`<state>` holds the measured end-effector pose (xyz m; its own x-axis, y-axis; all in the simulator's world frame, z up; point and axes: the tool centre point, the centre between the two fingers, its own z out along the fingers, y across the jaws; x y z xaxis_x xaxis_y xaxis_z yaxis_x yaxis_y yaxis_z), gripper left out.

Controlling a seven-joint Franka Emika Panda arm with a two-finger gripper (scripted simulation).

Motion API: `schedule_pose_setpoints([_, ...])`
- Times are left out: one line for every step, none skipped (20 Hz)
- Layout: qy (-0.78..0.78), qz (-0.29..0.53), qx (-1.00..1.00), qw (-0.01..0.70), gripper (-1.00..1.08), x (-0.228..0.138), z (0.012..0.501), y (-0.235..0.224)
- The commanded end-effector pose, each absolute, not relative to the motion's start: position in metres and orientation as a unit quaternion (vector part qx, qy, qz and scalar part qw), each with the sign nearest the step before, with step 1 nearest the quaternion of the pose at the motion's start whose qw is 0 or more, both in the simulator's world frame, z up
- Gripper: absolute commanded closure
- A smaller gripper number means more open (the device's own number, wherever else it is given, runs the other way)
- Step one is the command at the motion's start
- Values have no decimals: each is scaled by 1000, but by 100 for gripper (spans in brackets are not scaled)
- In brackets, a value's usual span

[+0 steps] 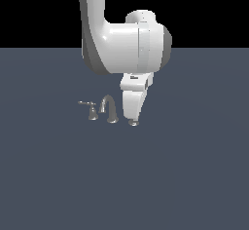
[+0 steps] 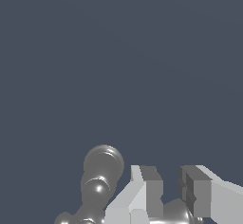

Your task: Turn on the faucet by rotating a designated handle.

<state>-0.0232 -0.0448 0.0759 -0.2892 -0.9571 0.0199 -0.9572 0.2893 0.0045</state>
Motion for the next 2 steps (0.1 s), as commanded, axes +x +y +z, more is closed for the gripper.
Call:
schedule_pose_setpoints([-781,0,625,0,108,-13,77,10])
schedule_pose_setpoints([-781,0,625,0,108,-13,77,10])
